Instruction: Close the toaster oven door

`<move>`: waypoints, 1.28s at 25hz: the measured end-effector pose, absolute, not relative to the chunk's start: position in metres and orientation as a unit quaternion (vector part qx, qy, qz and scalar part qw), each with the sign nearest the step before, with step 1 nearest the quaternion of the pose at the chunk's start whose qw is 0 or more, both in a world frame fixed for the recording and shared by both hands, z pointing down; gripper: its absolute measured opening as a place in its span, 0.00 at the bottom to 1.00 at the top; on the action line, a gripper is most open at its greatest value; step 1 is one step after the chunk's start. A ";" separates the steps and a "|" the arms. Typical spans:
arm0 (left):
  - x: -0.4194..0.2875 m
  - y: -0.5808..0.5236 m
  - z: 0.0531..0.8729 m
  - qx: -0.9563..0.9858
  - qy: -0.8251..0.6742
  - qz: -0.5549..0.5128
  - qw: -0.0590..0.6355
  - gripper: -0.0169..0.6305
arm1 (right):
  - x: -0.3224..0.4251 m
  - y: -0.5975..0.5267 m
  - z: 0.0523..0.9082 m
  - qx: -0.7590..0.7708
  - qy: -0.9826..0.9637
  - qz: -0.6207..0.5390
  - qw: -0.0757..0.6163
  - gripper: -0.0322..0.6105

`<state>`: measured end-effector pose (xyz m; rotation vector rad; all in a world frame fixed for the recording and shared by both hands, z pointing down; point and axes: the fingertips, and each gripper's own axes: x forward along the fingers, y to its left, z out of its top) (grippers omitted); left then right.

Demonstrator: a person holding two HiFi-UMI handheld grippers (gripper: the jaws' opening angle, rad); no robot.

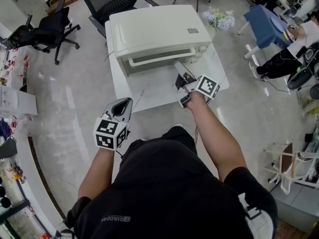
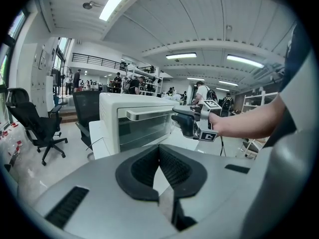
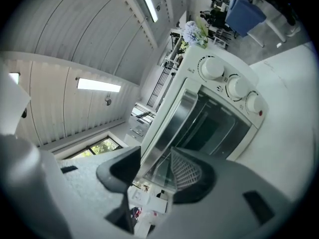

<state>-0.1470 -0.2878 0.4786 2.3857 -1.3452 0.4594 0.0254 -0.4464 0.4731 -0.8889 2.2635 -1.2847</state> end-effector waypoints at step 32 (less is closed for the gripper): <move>-0.146 -0.238 0.446 0.865 -0.460 0.122 0.162 0.03 | -0.014 -0.255 0.450 -0.365 0.912 -0.139 -0.126 0.05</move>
